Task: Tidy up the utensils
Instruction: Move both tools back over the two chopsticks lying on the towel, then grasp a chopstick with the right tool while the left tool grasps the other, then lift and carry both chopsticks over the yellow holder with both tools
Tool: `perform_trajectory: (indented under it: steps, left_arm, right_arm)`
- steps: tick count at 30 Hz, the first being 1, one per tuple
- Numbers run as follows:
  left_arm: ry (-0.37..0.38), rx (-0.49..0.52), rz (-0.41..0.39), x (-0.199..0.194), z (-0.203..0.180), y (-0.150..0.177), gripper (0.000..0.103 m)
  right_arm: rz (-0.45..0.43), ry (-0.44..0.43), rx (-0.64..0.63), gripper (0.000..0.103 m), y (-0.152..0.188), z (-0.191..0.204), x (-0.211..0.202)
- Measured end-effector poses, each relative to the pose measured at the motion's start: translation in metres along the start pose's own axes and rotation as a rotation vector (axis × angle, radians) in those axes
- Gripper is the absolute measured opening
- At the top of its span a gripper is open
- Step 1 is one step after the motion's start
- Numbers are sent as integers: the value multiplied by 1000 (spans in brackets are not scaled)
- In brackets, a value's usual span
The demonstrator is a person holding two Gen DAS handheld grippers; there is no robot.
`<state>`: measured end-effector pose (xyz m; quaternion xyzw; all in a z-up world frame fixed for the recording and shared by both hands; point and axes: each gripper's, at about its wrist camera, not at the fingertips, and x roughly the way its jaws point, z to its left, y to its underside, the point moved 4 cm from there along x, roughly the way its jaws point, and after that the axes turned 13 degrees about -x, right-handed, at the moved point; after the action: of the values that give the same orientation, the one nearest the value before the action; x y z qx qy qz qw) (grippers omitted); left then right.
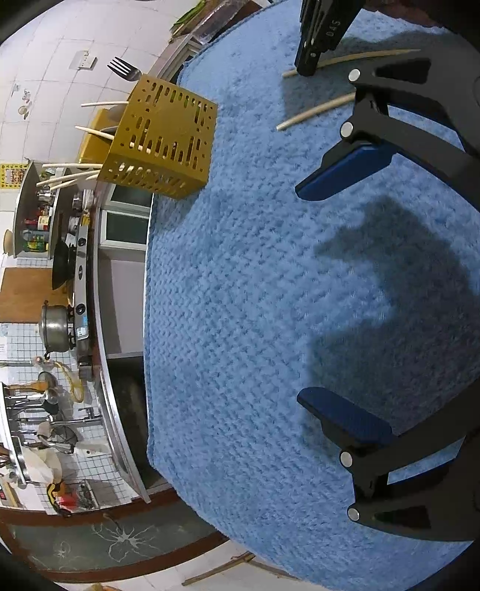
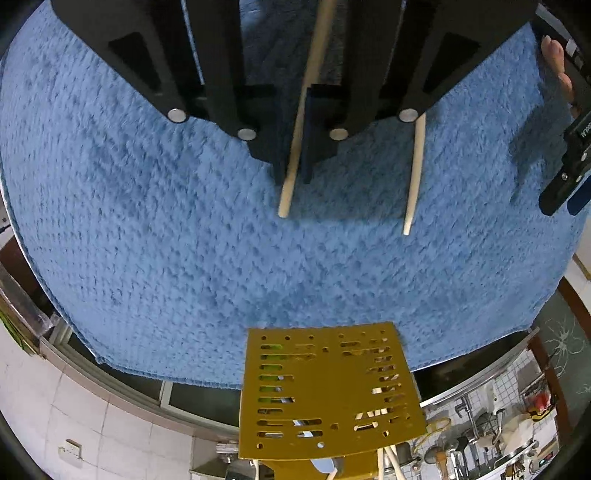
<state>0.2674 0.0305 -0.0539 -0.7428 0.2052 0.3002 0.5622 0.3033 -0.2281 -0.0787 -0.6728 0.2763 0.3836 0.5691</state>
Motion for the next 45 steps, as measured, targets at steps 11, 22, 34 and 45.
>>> perform_trajectory:
  steps: [11, 22, 34, 45]
  left_arm:
    - [42, 20, 110, 8, -66, 11, 97]
    - [80, 70, 314, 29, -136, 43, 37]
    - [46, 75, 381, 52, -156, 38, 6]
    - [197, 34, 323, 29, -148, 2, 5]
  right_arm:
    - [-7, 7, 7, 6, 9, -51, -5]
    - [-10, -4, 34, 6, 14, -80, -4]
    - [-6, -25, 50, 6, 10, -83, -1]
    - [-94, -80, 69, 6, -10, -83, -31]
